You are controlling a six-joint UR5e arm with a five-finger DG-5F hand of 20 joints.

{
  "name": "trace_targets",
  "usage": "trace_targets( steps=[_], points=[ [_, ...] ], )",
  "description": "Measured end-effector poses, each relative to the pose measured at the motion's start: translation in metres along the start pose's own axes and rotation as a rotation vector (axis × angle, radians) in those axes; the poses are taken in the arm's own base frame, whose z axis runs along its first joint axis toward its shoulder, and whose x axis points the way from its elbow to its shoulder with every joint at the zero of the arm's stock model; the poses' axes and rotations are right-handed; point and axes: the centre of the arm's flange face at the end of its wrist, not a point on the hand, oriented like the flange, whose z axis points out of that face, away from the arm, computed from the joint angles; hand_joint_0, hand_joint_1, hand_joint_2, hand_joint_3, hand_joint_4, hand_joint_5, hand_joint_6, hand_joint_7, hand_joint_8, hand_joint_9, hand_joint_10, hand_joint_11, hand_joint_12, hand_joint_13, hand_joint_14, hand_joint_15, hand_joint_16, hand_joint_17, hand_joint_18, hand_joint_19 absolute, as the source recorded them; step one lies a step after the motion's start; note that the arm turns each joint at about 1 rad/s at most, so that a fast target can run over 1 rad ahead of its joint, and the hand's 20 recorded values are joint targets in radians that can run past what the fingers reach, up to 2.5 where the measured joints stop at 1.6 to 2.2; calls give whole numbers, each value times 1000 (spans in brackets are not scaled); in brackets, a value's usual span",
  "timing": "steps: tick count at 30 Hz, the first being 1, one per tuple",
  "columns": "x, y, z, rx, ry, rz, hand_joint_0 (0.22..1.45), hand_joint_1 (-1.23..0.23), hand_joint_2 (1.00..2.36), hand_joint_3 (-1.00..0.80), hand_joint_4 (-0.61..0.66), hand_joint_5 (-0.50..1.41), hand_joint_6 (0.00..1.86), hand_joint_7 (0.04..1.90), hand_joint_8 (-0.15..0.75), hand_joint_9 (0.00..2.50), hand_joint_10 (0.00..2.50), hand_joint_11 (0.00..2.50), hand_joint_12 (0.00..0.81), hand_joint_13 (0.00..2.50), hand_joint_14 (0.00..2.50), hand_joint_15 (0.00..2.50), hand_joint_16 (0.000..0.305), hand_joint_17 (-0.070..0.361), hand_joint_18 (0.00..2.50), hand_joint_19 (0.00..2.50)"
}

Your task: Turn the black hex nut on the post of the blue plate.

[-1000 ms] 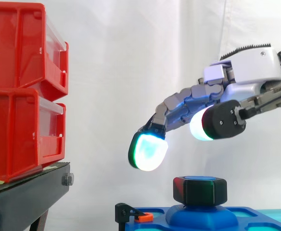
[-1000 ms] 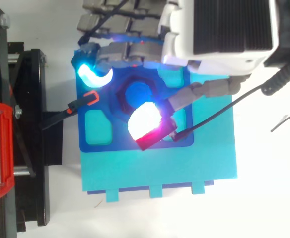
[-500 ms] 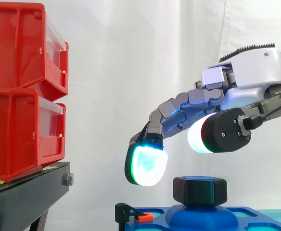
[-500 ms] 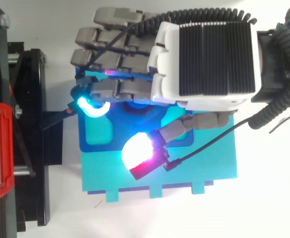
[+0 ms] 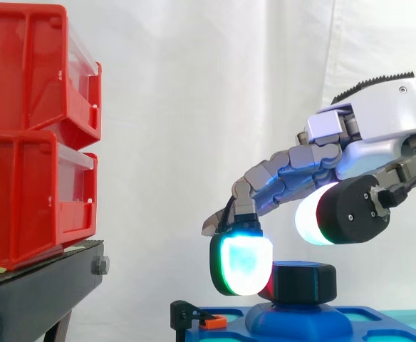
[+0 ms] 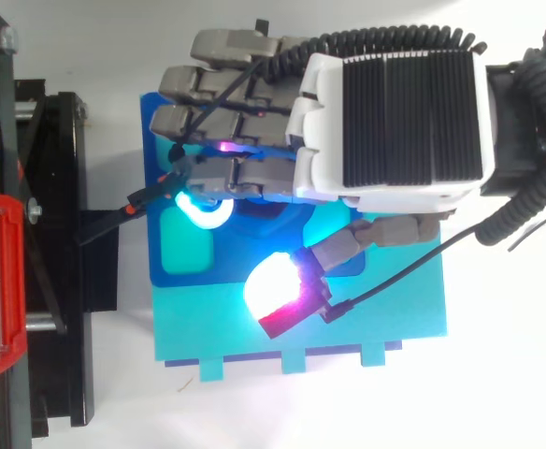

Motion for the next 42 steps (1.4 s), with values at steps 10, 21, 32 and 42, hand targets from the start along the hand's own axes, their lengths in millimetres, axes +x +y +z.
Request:
trace_targets(
  steps=[10, 21, 32, 42],
  points=[
    [-11, -15, -4, -22, 2, 3, 475, -303, 1000, -500, 196, -200, 502, 1062, 235, 233, 0, 0, 370, 199, 0, 18, 61, 137, 44, 79],
    [-16, -42, -11, -35, 2, -16, 476, -305, 1000, -500, 197, -200, 502, 1062, 236, 232, 1, 0, 371, 200, 2, 18, 61, 137, 43, 77],
    [-22, -74, -22, -57, 1, -16, 476, -309, 1000, -500, 196, -200, 502, 1058, 235, 230, 0, 0, 372, 201, 0, 22, 60, 136, 44, 75],
    [-49, -76, -21, -89, -41, -21, 475, -307, 1000, -500, 190, -208, 503, 970, 234, 232, 0, 0, 371, 202, 0, 22, 61, 136, 46, 75]
  ],
)
